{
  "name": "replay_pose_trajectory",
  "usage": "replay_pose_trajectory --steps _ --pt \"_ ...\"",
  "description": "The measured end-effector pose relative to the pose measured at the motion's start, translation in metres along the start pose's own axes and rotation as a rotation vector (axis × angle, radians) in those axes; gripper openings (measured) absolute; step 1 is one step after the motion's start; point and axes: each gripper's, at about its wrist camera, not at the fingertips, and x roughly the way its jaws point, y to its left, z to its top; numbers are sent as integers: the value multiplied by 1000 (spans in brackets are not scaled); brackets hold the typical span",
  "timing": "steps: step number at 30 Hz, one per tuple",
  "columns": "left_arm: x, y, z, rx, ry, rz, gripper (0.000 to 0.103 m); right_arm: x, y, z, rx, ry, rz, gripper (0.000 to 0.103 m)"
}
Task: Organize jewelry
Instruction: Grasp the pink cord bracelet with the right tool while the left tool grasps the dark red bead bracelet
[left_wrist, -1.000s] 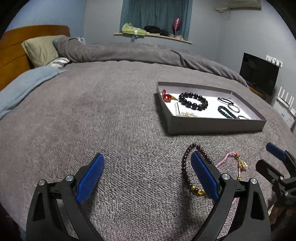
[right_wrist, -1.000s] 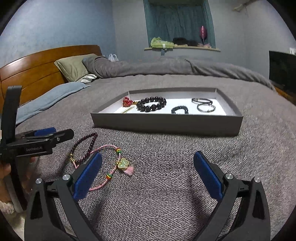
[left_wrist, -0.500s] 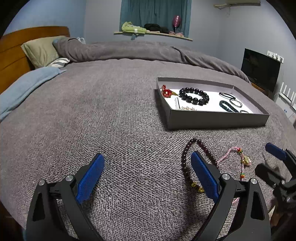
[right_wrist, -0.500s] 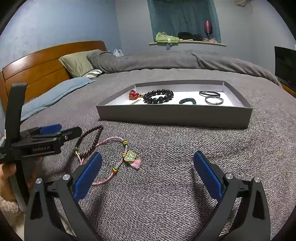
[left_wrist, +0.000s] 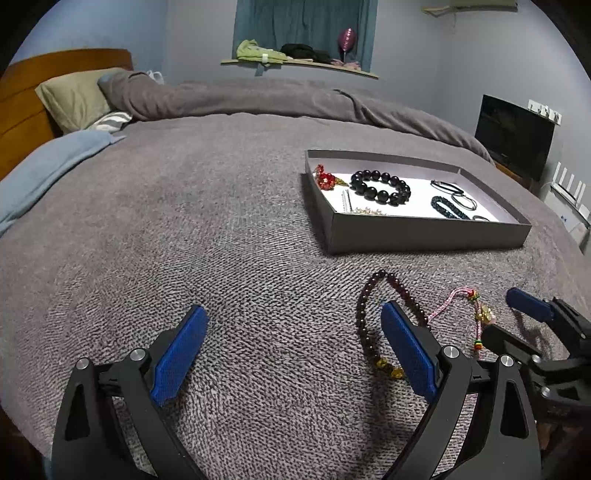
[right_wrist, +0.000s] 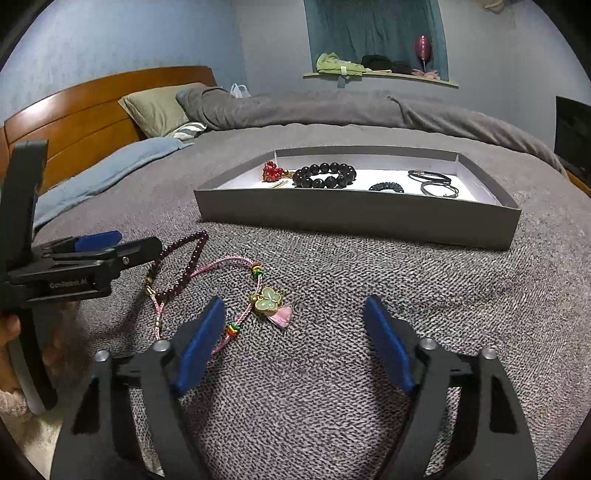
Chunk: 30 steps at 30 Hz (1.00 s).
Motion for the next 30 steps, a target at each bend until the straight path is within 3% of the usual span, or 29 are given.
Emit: replay_pose_trajectory --steps 6,8,12,14,21,23,25,30 --pt "-1 -11 -1 46 -8 -4 90 8 17 0 -55 23 23 56" --pt "-1 -16 -2 74 -8 -13 82 10 24 -1 -88 32 7 46" --pt "1 -24 -4 111 0 -7 77 11 25 -1 -102 41 -11 26" --pt "3 -27 -5 125 7 -12 67 11 21 0 -87 45 -13 17" --pt "4 -43 -11 216 19 -30 44 4 8 5 -25 34 8 13" --pt "3 -45 -12 229 18 -49 29 1 4 8 -10 21 3 13" --pt "4 -48 -13 247 18 -43 24 -3 -1 11 9 7 1 13" --pt "3 -44 -11 222 10 -47 7 -13 -10 17 33 -34 -3 13"
